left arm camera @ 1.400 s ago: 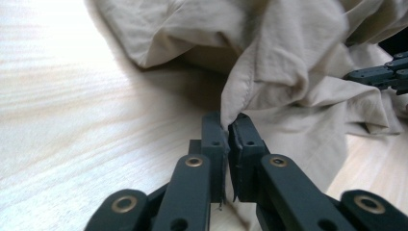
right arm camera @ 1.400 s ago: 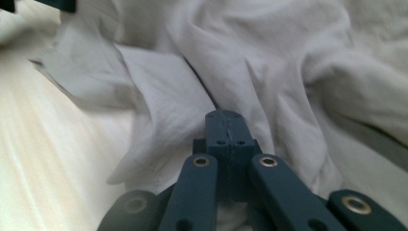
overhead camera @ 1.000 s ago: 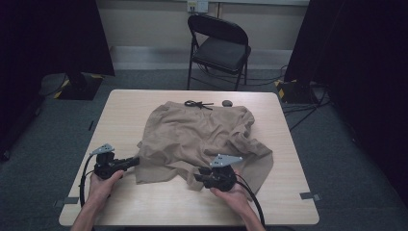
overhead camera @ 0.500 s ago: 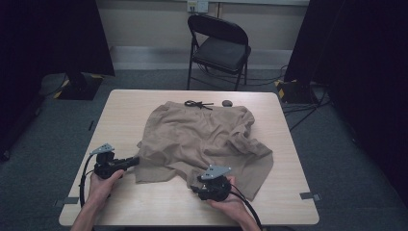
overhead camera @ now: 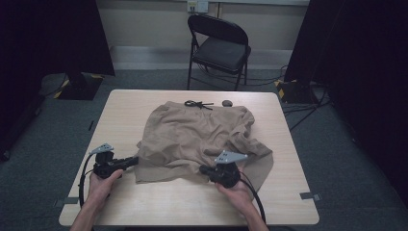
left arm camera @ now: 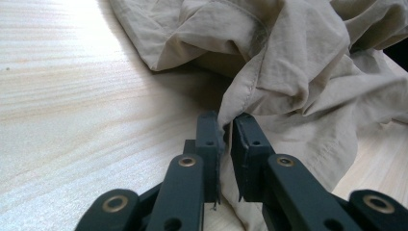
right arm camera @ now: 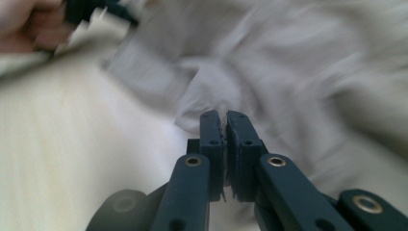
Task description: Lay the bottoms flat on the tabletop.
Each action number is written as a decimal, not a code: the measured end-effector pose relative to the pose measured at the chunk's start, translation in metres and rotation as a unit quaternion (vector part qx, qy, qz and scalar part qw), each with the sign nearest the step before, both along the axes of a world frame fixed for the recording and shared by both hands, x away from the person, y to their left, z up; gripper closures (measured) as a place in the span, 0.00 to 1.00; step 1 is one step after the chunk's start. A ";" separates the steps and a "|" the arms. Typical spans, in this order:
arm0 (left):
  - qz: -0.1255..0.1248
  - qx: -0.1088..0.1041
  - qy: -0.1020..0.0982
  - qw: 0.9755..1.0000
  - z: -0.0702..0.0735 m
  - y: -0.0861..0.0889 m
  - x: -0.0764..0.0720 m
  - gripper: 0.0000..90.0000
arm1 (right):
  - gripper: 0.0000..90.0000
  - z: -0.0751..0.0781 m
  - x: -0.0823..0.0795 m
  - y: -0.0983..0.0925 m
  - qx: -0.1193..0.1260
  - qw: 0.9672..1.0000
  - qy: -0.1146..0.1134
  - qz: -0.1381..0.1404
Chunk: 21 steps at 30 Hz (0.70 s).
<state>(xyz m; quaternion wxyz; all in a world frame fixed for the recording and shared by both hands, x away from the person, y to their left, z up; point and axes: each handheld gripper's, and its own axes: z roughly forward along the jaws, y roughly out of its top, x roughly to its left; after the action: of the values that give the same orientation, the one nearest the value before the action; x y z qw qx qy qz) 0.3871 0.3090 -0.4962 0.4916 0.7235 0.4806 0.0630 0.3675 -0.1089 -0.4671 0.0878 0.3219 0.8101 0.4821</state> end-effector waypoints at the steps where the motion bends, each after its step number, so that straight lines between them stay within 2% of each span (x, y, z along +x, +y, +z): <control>1: 0.001 0.000 0.002 1.000 0.000 0.000 0.000 0.91 | 0.96 0.004 0.006 -0.004 0.006 1.000 -0.002 -0.012; 3: 0.001 0.005 0.004 1.000 -0.001 0.000 0.001 0.91 | 0.96 0.008 0.021 -0.013 0.005 0.999 -0.004 -0.038; 5: -0.001 0.012 0.009 1.000 -0.004 0.001 0.002 0.91 | 0.96 0.005 0.034 -0.018 -0.011 0.998 0.004 -0.062; 7: 0.003 0.010 0.012 1.000 -0.005 0.001 0.003 0.91 | 0.96 -0.003 0.045 -0.021 -0.024 0.996 0.018 -0.079; 9: 0.010 0.005 0.009 1.000 -0.004 0.001 0.002 0.87 | 0.96 -0.016 0.052 -0.022 -0.038 0.995 0.037 -0.088; 10: 0.012 0.006 0.005 1.000 -0.001 0.001 0.001 0.82 | 0.96 -0.020 0.053 -0.021 -0.040 0.994 0.041 -0.088; 13: 0.013 -0.008 -0.010 1.000 0.007 0.003 -0.006 0.79 | 0.96 -0.029 0.053 -0.019 -0.043 0.994 0.049 -0.089; 17: 0.000 -0.012 -0.038 0.999 0.022 0.001 -0.018 0.74 | 0.96 -0.029 0.053 -0.021 -0.040 0.994 0.051 -0.092; 18: 0.005 -0.018 -0.042 0.999 0.024 0.000 -0.021 0.72 | 0.96 -0.029 0.054 -0.021 -0.041 0.994 0.051 -0.092; 21: 0.011 -0.019 -0.054 0.998 0.031 0.002 -0.025 0.70 | 0.96 -0.030 0.054 -0.021 -0.040 0.993 0.053 -0.094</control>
<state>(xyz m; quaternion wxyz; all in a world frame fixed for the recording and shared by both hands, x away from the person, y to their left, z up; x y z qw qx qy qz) 0.3622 0.3108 -0.4650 0.5303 0.7039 0.4622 0.0984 0.4215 -0.1298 -0.4972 0.1026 0.4180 0.7982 0.4216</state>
